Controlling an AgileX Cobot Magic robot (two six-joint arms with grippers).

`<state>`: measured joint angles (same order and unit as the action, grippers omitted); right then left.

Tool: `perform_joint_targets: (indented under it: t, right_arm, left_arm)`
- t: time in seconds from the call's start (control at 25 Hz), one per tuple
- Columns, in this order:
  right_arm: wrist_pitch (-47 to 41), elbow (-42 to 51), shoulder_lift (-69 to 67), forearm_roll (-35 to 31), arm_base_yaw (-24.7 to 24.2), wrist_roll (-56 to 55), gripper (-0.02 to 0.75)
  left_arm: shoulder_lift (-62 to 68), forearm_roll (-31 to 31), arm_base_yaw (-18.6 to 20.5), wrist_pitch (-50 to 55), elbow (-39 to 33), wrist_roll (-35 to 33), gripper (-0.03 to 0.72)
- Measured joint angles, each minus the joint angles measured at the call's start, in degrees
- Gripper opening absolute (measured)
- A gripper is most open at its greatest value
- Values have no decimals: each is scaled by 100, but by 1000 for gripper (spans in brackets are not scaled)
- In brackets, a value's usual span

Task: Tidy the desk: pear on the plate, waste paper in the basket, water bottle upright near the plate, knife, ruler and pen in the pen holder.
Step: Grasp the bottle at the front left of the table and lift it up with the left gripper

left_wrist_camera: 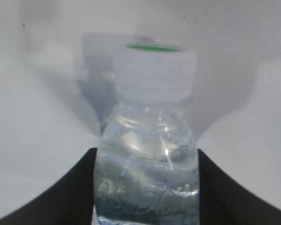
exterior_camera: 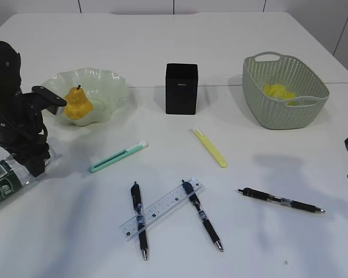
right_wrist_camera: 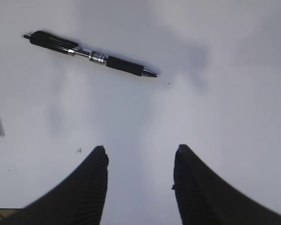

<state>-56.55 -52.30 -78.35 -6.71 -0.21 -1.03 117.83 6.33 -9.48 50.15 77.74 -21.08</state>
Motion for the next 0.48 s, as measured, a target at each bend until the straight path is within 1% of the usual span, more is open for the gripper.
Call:
perform_joint_targets:
  t: [0.24, 0.48]
  right_arm:
    - [0, 0, 0, 0, 0, 0, 351]
    - [0, 0, 0, 0, 0, 0, 351]
  left_arm:
    - [-206, -160, 0, 46, 0, 226, 377]
    - [-501, -525, 0, 143, 0, 291, 374]
